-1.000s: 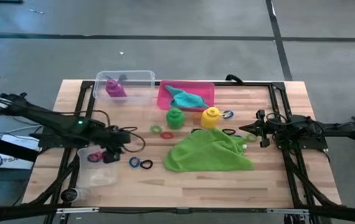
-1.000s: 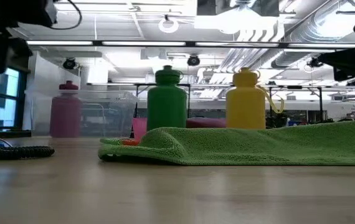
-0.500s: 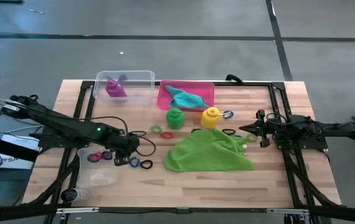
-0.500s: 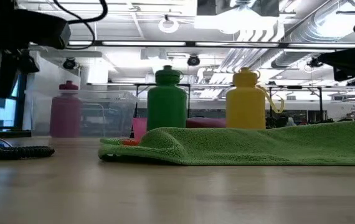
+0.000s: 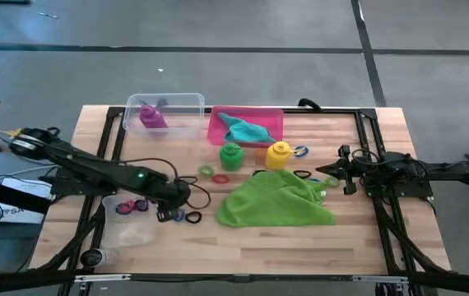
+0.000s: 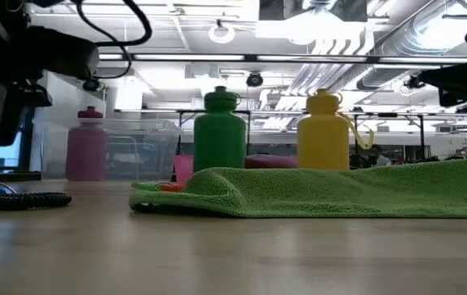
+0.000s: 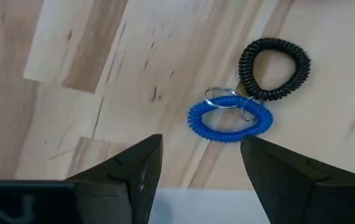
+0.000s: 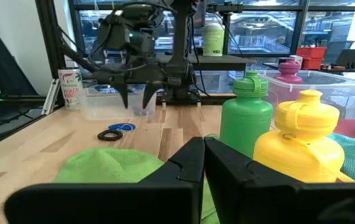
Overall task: Pick & Place Sports Items
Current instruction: Put the blue spring keychain into the bottom transparent bin
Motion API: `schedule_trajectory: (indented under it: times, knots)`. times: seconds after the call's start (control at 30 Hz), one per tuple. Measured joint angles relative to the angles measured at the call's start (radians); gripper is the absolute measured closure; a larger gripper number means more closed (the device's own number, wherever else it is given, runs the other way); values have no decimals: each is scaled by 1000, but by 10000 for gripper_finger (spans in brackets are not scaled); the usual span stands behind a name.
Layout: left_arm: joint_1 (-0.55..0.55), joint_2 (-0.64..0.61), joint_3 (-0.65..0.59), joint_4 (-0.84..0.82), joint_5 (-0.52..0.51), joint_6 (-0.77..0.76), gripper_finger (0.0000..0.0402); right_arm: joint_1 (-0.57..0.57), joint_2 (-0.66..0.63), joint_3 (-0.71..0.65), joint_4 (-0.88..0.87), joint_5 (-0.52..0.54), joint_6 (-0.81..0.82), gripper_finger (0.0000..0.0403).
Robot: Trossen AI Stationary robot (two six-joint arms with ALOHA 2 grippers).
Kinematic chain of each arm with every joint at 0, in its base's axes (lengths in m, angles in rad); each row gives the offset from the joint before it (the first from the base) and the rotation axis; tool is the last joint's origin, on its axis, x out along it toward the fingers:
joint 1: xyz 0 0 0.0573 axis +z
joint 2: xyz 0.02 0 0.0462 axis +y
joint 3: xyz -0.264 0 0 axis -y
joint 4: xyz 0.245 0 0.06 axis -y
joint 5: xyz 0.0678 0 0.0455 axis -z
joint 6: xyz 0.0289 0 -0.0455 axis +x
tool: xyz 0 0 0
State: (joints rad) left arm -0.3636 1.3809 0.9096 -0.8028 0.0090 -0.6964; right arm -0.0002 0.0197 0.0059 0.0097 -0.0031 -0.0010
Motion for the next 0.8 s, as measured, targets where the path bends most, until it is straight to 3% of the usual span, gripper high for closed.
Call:
schedule_trajectory:
  times: [0.8]
  knots:
    - [-22, 177, 0, 74, 21, 42, 225, 0, 0, 0, 0, 0, 0, 403]
